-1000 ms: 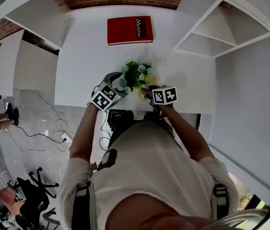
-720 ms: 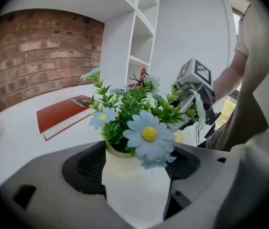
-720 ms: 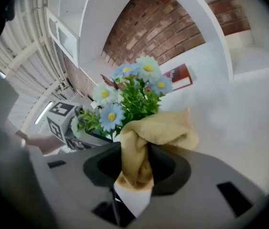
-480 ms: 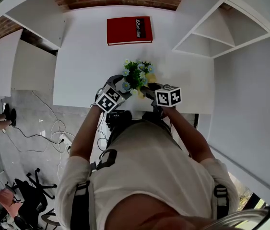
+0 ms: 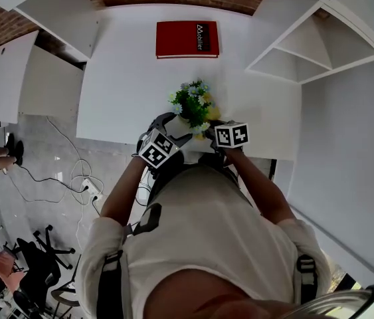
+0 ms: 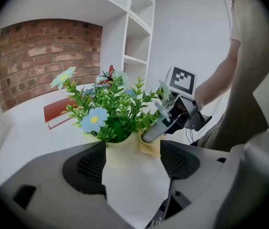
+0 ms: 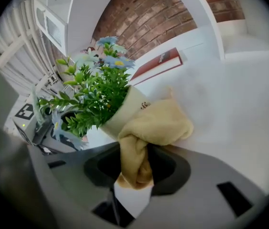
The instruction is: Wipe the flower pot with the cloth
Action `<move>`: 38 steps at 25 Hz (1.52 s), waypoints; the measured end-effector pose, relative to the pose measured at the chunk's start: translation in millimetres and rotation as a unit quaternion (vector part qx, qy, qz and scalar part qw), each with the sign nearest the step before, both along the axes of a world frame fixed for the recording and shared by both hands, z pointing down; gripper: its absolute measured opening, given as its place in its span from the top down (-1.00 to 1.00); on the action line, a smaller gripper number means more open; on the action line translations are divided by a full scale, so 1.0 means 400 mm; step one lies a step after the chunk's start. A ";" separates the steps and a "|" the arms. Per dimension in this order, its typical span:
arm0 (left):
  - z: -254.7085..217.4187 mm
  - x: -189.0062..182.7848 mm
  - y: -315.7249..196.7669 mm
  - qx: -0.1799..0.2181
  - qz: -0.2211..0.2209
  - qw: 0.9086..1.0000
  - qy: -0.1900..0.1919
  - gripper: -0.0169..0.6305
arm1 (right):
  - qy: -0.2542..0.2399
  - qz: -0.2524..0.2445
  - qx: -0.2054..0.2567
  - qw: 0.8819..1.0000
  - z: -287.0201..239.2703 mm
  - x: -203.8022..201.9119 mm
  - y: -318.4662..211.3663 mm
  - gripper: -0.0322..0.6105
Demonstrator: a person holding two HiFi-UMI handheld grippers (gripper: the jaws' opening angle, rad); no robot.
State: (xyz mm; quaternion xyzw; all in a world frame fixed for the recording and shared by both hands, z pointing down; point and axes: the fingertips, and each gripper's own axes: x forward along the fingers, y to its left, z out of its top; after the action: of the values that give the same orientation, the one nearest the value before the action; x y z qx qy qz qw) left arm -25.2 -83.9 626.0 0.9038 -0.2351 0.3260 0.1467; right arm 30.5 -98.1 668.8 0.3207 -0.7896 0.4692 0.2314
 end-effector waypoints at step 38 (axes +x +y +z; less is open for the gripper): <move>-0.061 -0.073 -0.126 0.025 0.008 1.000 0.002 -0.17 | -0.118 0.046 0.008 0.992 -0.144 -0.027 -0.002 0.44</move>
State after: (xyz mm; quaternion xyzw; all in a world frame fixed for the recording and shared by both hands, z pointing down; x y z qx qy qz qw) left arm -54.6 -134.4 601.5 0.9098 -0.2355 0.3194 0.1217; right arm 19.6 -98.8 611.3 0.3011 -0.7996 0.5075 0.1116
